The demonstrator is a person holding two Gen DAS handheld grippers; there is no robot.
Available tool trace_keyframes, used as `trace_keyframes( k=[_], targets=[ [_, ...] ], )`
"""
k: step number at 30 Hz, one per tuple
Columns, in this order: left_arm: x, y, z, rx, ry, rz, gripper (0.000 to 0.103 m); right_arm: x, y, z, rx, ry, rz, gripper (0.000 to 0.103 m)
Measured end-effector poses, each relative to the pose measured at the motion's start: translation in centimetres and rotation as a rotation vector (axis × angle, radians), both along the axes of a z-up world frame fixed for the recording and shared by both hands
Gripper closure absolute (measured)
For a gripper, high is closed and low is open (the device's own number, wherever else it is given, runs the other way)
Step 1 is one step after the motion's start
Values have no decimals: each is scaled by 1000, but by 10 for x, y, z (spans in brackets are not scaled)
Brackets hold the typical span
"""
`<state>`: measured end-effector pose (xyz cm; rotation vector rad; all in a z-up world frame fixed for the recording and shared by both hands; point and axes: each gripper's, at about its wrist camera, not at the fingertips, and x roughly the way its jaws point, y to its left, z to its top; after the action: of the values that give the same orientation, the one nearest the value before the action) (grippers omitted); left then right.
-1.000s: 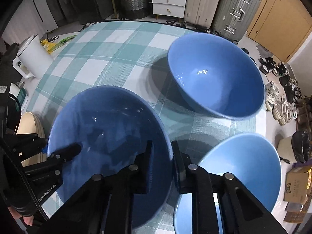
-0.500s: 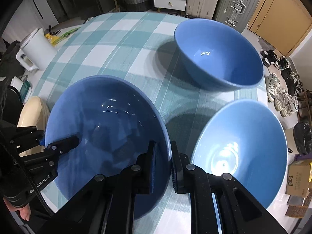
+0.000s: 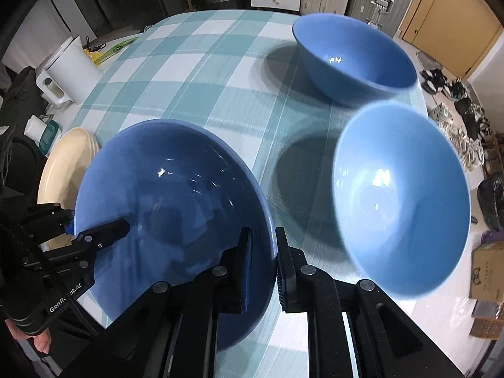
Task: Organize plates and bowls
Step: 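Lift the dark blue bowl with both tools and carry it toward the plates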
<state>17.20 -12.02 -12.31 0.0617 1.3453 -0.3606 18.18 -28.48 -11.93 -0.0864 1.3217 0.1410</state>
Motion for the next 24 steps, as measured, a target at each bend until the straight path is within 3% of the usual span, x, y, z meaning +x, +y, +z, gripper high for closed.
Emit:
trace_keyframes(
  k=[13,24],
  targets=[
    [-57,-17,-2,11,-13,-53,90,-72,-25,-1,50,2,-63,89],
    [-72,-36,7,9,-16,-81,90,-98,-50,-3,81,15,-114,89]
  ],
)
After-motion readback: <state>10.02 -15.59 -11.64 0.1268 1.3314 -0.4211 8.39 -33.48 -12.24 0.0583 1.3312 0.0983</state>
